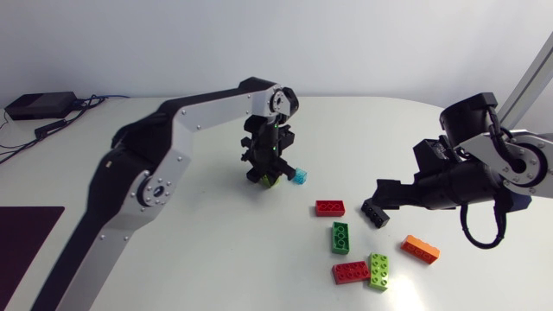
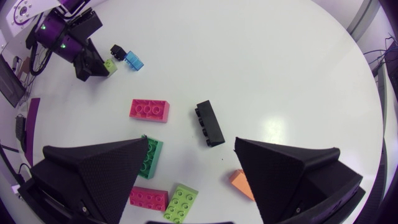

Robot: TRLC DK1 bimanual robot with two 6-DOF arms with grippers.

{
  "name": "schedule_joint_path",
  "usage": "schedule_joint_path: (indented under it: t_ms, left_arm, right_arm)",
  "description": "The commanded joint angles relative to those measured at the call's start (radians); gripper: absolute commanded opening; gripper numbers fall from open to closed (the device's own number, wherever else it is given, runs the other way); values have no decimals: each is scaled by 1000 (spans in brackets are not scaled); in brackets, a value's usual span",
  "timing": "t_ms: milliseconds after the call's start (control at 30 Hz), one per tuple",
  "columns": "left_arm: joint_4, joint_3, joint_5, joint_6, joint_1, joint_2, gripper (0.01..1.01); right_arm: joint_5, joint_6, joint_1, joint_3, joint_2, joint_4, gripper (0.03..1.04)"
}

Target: Sort duplo bricks by size, large to the right and small to the left

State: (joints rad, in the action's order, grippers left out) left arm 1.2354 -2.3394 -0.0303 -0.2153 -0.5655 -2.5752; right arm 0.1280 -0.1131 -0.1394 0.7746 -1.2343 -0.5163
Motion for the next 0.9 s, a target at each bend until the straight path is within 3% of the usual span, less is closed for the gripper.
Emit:
schedule_joint_path:
  t_ms: [0, 267, 433, 467, 500, 533, 567, 700, 867]
  left_arm:
    - [-10, 138, 6, 11, 24, 142, 348]
    - [-283, 784, 3, 10, 138, 549, 349]
    - [-488, 1062, -10, 8, 208, 711, 377]
    - [-527, 1103, -14, 8, 214, 734, 438]
    - [-559, 1140, -17, 8, 220, 754, 605]
    - [-591, 1169, -17, 8, 222, 767, 851]
    - [-617, 1194, -19, 8, 220, 770, 997]
    - [-682, 1223, -19, 8, 197, 768, 990]
    - [-683, 1083, -17, 8, 177, 708, 990]
  right_arm:
    - [9, -11, -8, -5, -4, -4, 997]
    - [22, -16, -12, -20, 18, -4, 997]
    - [21, -33, -37, -28, 21, -2, 997]
    - [21, -34, -40, -29, 25, -2, 997]
    - [21, -39, -45, -29, 27, -2, 997]
    - [21, -39, -46, -29, 30, -2, 997]
    - [21, -43, -48, -29, 32, -1, 997]
    - [13, -51, -62, -24, 36, -4, 997]
    - [-7, -65, -77, -20, 39, -7, 997]
